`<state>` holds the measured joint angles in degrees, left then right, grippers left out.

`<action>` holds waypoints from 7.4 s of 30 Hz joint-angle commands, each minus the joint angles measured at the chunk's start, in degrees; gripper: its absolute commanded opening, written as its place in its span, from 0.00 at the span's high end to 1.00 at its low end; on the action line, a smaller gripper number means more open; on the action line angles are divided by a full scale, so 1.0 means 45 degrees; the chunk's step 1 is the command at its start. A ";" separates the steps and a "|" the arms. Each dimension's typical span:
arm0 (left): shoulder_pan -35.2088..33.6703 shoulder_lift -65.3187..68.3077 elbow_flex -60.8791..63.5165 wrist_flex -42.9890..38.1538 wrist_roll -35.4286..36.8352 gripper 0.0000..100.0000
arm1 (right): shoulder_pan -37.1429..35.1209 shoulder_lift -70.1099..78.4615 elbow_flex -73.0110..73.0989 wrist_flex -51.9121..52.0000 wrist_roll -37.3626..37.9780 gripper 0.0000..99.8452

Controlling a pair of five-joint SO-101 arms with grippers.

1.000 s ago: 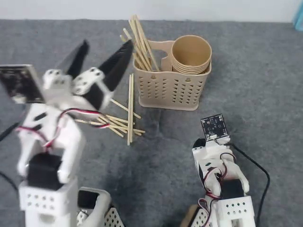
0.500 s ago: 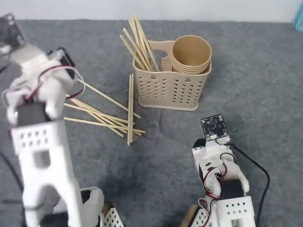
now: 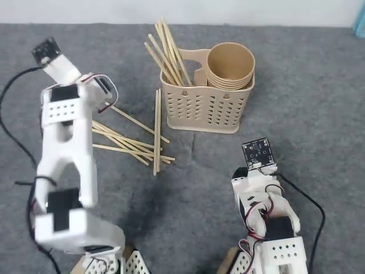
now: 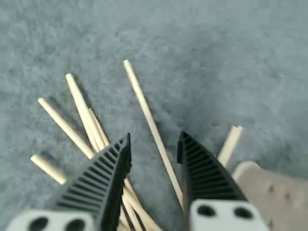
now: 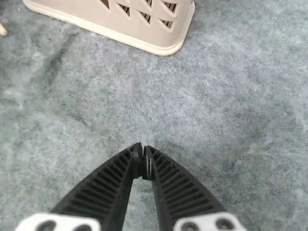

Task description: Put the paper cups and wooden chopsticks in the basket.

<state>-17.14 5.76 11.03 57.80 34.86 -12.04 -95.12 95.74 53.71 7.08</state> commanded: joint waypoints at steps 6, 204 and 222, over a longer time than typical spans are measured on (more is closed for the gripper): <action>-0.0156 0.3458 -0.2432 0.0098 0.0586 0.85 | 0.0147 -0.0127 0.0254 0.0088 0.0000 0.99; 0.5919 -1.1565 0.3897 -0.7619 -0.3165 0.99 | 0.0166 -0.0166 0.0254 0.0107 0.0000 0.99; 0.5861 -1.1624 0.7766 -1.1077 -0.3145 0.89 | 0.0166 -0.0147 0.0254 0.0107 0.0000 0.99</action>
<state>9.49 -44.70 49.54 3.91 20.26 -12.04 -95.12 95.74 53.71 7.08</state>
